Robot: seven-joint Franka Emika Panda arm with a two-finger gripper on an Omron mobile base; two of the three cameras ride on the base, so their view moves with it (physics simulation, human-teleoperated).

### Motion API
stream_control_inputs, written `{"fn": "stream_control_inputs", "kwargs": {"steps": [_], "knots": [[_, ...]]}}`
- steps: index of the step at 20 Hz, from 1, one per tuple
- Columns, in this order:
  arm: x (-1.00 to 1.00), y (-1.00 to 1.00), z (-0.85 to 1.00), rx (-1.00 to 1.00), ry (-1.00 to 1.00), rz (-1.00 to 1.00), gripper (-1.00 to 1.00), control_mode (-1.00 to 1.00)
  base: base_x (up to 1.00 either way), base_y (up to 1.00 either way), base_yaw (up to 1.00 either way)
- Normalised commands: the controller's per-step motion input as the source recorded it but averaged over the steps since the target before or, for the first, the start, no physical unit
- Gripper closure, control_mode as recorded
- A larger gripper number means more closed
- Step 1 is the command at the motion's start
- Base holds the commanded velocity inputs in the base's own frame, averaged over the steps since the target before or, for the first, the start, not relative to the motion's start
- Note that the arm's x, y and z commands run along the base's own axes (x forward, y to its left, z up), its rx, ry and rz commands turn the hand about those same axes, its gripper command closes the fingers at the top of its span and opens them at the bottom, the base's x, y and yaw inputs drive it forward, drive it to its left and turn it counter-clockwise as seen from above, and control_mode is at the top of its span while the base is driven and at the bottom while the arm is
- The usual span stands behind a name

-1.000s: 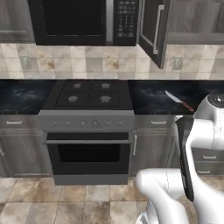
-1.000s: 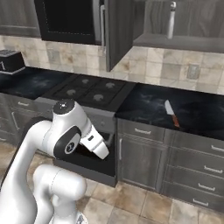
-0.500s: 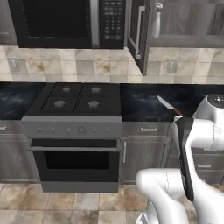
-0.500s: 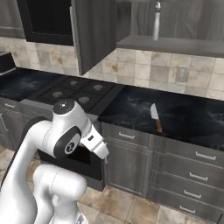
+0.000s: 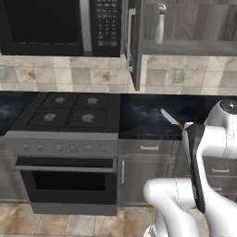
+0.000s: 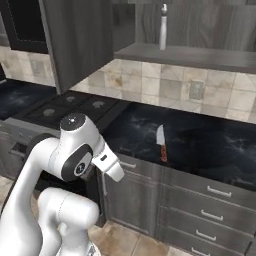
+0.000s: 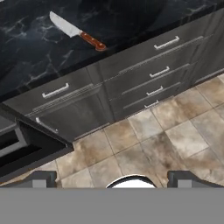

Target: Move the cutting board and knife to the sink. Then move spray from the cabinet to the counter.

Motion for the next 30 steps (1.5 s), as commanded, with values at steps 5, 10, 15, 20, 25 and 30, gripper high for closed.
{"fn": "stream_control_inputs", "kwargs": {"steps": [5, 10, 15, 20, 25, 30], "knots": [[0.00, 0.00, 0.00, 0.00, 0.00, 0.00, -1.00, 1.00, 0.42, -0.50, 0.08], [0.00, 0.00, 0.00, 0.00, 0.00, 0.00, -1.00, 1.00, 0.43, -0.51, 0.05], [0.00, 0.00, 0.00, 0.00, 0.00, 0.00, -1.00, 1.00, 0.43, -0.52, 0.04], [0.00, 0.00, 0.00, 0.00, 0.00, 0.00, -1.00, 1.00, 0.49, -0.43, 0.02], [0.00, 0.00, 0.00, 0.00, 0.00, 0.00, -1.00, 1.00, 0.33, -0.48, 0.07], [0.00, 0.00, 0.00, 0.00, 0.00, 0.00, -1.00, 1.00, 0.10, -0.36, 0.05]]}}
